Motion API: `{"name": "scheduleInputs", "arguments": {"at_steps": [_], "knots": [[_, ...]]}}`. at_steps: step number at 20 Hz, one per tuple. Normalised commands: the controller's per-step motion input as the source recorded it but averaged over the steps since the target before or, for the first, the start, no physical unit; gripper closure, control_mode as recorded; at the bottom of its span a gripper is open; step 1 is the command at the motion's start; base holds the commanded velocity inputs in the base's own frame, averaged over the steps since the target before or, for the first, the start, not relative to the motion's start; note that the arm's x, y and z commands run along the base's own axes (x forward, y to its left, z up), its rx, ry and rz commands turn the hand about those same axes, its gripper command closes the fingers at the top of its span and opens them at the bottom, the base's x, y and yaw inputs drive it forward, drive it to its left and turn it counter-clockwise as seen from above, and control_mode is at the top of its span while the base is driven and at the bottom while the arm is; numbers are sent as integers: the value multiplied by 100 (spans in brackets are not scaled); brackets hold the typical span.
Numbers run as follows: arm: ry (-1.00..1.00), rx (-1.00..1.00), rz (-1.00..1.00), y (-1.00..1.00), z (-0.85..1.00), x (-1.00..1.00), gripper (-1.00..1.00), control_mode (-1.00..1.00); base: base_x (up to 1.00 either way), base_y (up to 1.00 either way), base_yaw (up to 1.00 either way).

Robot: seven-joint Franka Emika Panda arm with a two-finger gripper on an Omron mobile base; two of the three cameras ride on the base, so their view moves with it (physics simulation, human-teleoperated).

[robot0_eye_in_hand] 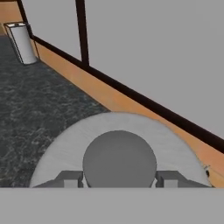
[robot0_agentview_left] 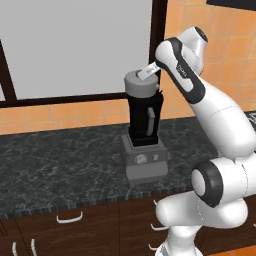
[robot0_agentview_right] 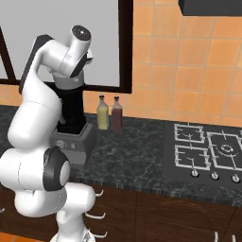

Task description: Close the lid blender by securely placing the lid on top.

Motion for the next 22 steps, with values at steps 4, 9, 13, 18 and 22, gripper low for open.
{"name": "scheduleInputs", "arguments": {"at_steps": [4,9,13,18,22], "knots": [[0,4,0,-7,22,-27,100,-100,0,0,0],[6,3,0,0,29,-3,100,-100,0,0,0],[14,0,0,0,17,-16,100,-100,0,0,0],[4,0,0,-7,0,-53,100,-100,0,0,0],[0,0,1,-5,0,-49,100,-100,0,0,0]]}}
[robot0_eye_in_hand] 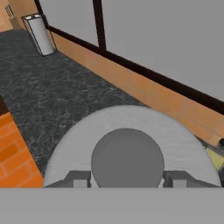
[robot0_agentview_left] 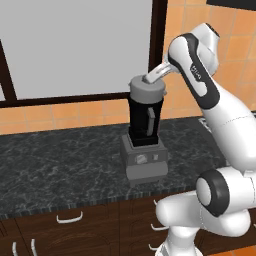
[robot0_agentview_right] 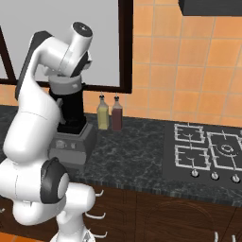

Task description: Close the lid blender by securely placing the lid on top.

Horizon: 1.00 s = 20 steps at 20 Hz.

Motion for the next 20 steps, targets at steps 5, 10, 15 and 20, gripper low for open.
{"name": "scheduleInputs", "arguments": {"at_steps": [5,10,15,20], "knots": [[0,0,0,10,8,0,100,-100,0,0,0],[0,0,0,1,-11,-1,100,-100,0,0,0],[0,0,0,1,-6,0,100,-100,0,0,0],[-1,0,0,9,0,-1,100,-100,0,0,0]]}}
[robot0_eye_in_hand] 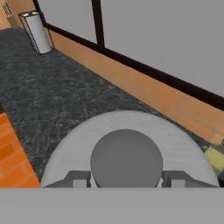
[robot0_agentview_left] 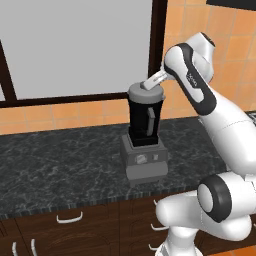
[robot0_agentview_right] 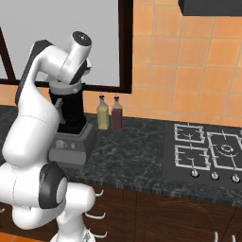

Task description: Close the lid blender by securely placing the lid on top.

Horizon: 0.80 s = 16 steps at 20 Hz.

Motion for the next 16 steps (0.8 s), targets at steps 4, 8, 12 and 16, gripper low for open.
{"name": "scheduleInputs", "arguments": {"at_steps": [4,8,12,16], "knots": [[-1,0,0,0,0,-3,-100,-100,0,0,0],[-6,6,0,1,27,-9,-100,-100,0,0,0],[-16,11,0,0,48,-20,-100,-100,0,0,0],[-30,19,1,-23,45,-74,-100,-100,0,0,0]]}}
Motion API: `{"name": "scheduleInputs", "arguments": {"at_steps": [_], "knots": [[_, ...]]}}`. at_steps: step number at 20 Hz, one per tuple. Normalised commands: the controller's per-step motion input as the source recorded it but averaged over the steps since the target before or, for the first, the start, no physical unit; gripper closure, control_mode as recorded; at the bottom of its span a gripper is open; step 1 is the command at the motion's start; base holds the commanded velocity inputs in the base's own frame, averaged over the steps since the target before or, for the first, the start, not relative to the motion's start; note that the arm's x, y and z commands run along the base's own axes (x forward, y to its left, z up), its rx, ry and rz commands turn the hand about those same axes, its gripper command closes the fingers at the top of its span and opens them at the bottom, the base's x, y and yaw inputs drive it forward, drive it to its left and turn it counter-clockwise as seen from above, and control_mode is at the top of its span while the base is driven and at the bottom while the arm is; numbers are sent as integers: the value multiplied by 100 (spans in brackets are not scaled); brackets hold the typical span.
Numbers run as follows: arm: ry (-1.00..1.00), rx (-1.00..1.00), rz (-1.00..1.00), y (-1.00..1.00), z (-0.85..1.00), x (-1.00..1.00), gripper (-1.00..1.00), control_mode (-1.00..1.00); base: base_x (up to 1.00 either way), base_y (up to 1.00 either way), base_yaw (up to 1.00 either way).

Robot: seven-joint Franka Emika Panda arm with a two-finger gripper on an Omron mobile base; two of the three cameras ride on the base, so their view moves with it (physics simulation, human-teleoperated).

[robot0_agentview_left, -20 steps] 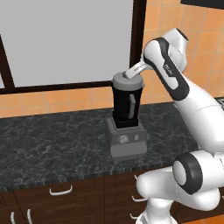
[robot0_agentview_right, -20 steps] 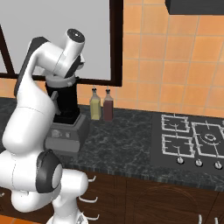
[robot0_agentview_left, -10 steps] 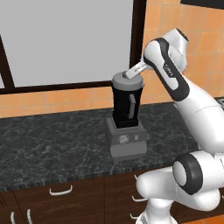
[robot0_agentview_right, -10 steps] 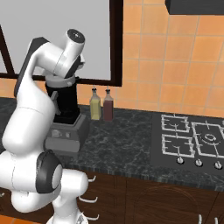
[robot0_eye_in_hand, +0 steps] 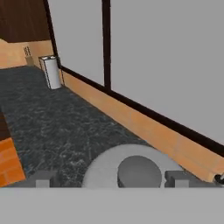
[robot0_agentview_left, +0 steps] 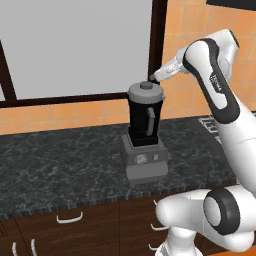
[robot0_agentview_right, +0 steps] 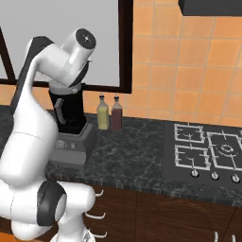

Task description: Close the lid blender by securely placing the lid on top.

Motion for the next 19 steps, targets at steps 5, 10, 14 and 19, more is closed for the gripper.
{"name": "scheduleInputs", "arguments": {"at_steps": [5,10,14,19], "knots": [[-39,15,2,-98,-12,-100,-100,-100,0,0,0],[-30,1,2,-100,-50,-100,-100,-100,0,0,0],[-46,23,3,-67,54,-100,-100,-100,0,0,0],[-22,17,1,-20,27,-22,-100,-100,0,0,0]]}}
